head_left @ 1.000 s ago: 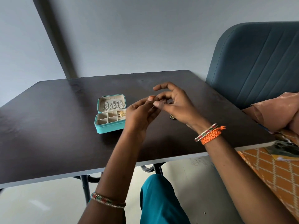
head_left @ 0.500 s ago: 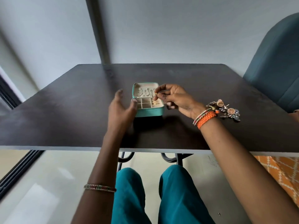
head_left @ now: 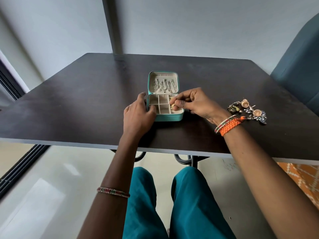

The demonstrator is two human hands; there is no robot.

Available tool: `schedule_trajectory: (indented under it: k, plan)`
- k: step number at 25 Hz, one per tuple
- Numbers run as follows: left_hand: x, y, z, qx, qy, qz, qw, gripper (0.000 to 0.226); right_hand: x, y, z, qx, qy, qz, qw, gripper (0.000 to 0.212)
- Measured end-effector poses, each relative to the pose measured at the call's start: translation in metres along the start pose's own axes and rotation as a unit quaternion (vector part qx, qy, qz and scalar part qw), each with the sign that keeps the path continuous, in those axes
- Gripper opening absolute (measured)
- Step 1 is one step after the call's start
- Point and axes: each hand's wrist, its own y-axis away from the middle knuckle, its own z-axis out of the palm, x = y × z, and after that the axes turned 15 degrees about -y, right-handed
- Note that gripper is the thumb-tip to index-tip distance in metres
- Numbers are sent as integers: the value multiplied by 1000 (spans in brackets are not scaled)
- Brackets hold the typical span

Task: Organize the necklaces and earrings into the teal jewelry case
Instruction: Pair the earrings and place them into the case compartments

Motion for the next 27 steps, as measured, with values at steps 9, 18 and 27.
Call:
schedule_trajectory:
  k: [9, 18, 27]
  plan:
    - [-1, 1, 1, 13, -4, 10, 1000, 45, 1, 2, 0, -7, 52, -26, 998, 13]
    - [0, 1, 0, 8, -6, 12, 1000, 43, 0, 4, -2, 5, 107, -38, 994, 22]
    - [-2, -1, 2, -5, -1, 9, 1000, 42, 1, -1, -5, 87, 114, -4, 990, 22]
